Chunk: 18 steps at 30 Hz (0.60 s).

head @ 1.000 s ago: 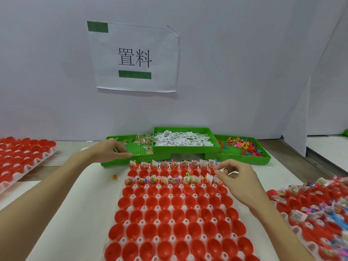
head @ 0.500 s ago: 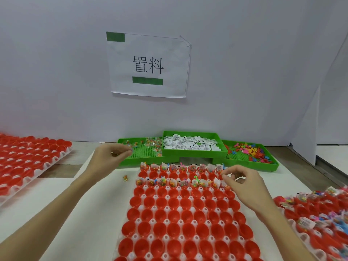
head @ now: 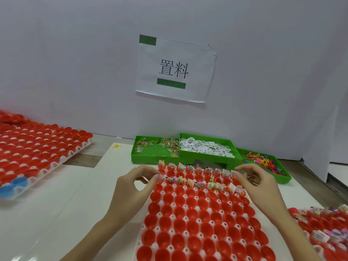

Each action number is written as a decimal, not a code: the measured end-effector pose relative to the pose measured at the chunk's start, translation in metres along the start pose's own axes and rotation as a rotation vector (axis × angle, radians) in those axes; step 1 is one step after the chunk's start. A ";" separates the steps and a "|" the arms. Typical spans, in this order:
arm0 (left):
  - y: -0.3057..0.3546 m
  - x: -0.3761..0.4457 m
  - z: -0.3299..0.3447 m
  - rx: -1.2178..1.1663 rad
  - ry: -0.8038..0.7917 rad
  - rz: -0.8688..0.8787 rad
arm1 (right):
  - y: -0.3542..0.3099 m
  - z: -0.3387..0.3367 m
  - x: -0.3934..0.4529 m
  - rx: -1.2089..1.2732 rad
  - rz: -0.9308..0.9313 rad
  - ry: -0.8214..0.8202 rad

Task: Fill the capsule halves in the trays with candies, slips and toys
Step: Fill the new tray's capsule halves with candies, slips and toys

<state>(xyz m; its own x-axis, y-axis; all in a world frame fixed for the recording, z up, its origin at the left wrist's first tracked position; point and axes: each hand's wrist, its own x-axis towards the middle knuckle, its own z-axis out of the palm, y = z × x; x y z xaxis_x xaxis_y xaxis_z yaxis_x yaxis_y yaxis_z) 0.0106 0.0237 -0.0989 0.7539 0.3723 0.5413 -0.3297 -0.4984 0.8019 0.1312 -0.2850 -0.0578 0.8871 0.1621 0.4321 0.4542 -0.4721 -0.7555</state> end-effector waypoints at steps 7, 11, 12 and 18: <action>-0.008 -0.008 0.019 -0.080 0.134 -0.088 | -0.019 0.036 0.055 -0.278 -0.119 -0.173; -0.014 -0.010 0.023 -0.108 0.131 -0.134 | -0.017 0.062 0.107 -0.449 -0.086 -0.212; -0.014 -0.009 0.022 -0.105 0.134 -0.133 | -0.015 0.068 0.118 -0.487 -0.065 -0.229; -0.014 -0.009 0.022 -0.101 0.125 -0.144 | -0.005 0.091 0.159 -0.695 0.189 -0.357</action>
<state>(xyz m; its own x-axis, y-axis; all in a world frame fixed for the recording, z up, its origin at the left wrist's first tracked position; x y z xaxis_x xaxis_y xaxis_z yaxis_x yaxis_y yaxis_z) 0.0216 0.0101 -0.1207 0.7229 0.5312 0.4417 -0.2841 -0.3542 0.8910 0.2771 -0.1782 -0.0300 0.9699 0.2371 0.0549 0.2431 -0.9315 -0.2704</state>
